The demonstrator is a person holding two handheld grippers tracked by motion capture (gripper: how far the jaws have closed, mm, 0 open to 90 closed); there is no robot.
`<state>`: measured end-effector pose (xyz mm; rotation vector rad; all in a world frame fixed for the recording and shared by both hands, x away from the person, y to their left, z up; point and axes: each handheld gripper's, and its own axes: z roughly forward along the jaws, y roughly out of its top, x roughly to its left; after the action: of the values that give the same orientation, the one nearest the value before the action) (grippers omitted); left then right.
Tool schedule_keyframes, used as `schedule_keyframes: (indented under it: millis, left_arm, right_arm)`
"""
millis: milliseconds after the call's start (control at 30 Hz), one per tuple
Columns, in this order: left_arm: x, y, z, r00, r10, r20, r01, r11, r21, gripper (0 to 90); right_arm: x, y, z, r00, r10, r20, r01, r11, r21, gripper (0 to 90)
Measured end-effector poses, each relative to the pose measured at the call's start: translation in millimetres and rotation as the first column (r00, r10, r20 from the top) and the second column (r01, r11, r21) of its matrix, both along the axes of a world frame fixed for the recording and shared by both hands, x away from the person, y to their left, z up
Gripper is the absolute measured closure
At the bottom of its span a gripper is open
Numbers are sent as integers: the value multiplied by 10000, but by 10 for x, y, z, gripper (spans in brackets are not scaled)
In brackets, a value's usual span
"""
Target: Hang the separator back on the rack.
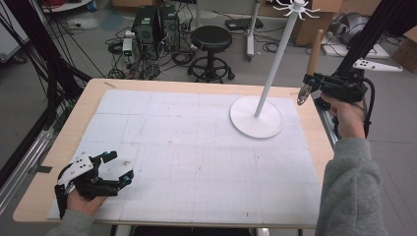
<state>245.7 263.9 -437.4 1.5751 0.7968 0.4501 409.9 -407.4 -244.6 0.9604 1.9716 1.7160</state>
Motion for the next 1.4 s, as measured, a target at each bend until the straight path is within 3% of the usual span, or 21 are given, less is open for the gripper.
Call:
schedule_keyframes:
  millis: [233,400,1200,1400]
  left_arm:
    - [13,0,-8,10000,-33,-88,33,10000,2,17]
    - [18,4,9,10000,-16,-52,13,9983,-578,17]
    - [10,6,9,10000,-72,-52,70,9990,-451,17]
    - [14,7,6,9999,-75,-91,72,9992,-381,17]
  right_arm:
    - [13,-31,36,10000,-22,21,22,10000,55,697]
    - [28,-27,71,9999,-124,-47,123,9998,-165,697]
    - [86,59,320,9986,-181,501,196,9994,-285,697]
    - [118,51,317,9986,-225,468,233,9996,-155,697]
